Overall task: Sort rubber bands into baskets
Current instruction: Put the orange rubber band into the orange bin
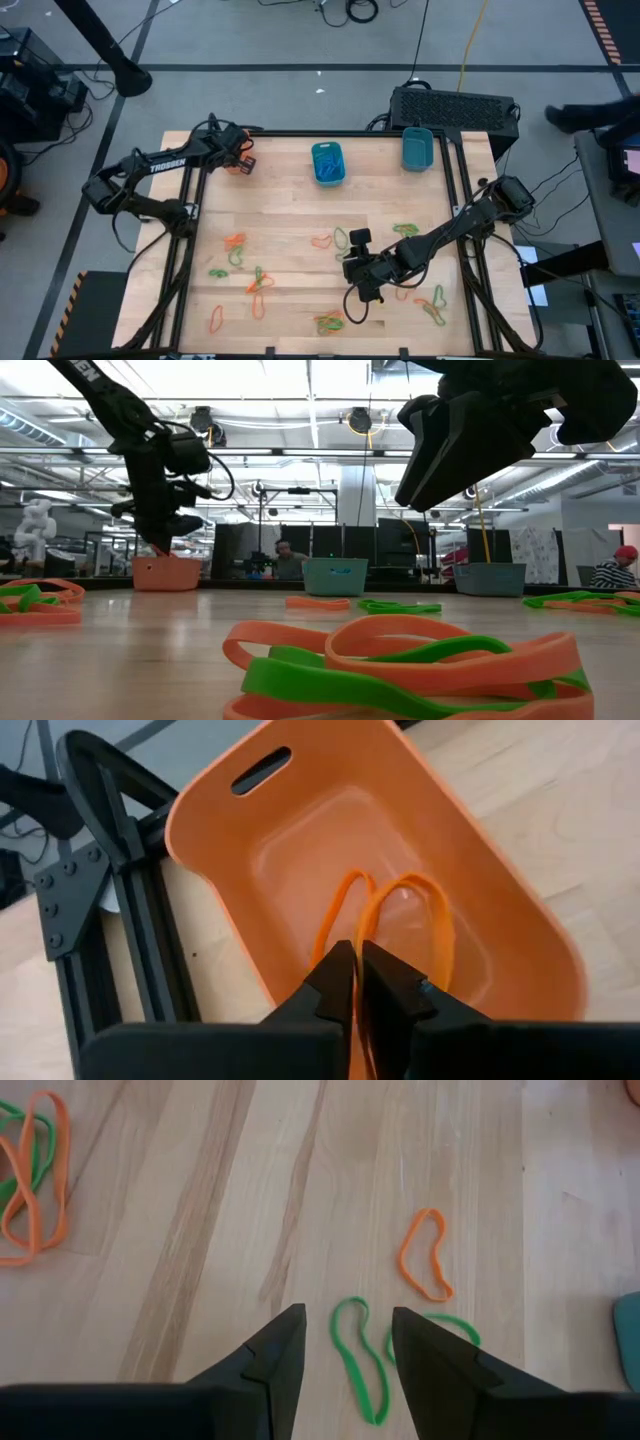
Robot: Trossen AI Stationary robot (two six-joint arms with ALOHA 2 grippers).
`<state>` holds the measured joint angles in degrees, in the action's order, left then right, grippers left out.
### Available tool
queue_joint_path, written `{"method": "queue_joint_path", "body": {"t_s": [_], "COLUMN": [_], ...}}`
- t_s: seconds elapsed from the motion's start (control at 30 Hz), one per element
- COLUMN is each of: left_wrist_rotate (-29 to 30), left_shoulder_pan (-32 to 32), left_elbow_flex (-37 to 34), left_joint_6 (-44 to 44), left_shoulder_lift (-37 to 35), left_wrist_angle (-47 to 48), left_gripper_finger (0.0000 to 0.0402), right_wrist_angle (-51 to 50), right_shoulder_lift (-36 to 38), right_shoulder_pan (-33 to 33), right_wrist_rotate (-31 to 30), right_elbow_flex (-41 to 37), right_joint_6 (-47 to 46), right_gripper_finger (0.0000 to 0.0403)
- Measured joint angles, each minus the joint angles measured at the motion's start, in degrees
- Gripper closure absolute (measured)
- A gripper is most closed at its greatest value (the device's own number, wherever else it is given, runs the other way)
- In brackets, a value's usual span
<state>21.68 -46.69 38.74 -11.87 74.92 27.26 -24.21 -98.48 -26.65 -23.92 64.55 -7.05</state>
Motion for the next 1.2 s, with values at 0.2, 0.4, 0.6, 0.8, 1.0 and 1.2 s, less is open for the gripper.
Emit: {"method": "queue_joint_path", "body": {"t_s": [0.2, 0.4, 0.6, 0.8, 1.0, 1.2], "left_wrist_rotate": [0.2, 3.5, 4.5, 5.5, 4.7, -1.6], "left_shoulder_pan": [0.0, 0.0, 0.0, 0.0, -0.1, 0.5], "left_elbow_flex": [0.0, 0.0, 0.0, 0.0, 0.0, 0.0], "left_joint_6": [0.6, 0.3, 0.2, -1.1, -1.5, -1.4], "left_shoulder_lift": [0.1, 0.1, 0.1, 0.1, 0.1, -0.7], "left_wrist_angle": [-0.2, -0.4, -1.8, -2.5, -2.9, -2.2], "left_gripper_finger": [0.034, 0.0292, 0.024, 0.0207, 0.02, 0.02], "right_wrist_angle": [0.0, 0.0, 0.0, 0.0, 0.0, 0.0], "right_shoulder_lift": [0.0, 0.0, 0.0, 0.0, 0.0, 0.0], "right_shoulder_pan": [0.0, 0.0, 0.0, 0.0, 0.0, 0.0], "right_wrist_rotate": [0.0, 0.0, 0.0, 0.0, 0.0, 0.1], "right_elbow_flex": [0.0, 0.0, 0.0, 0.0, 0.0, 0.0], "right_joint_6": [0.0, -0.1, -0.4, -0.4, -0.4, -0.8], "right_gripper_finger": [0.0259, 0.0259, 0.0259, 0.0259, 0.0259, 0.0259]}}
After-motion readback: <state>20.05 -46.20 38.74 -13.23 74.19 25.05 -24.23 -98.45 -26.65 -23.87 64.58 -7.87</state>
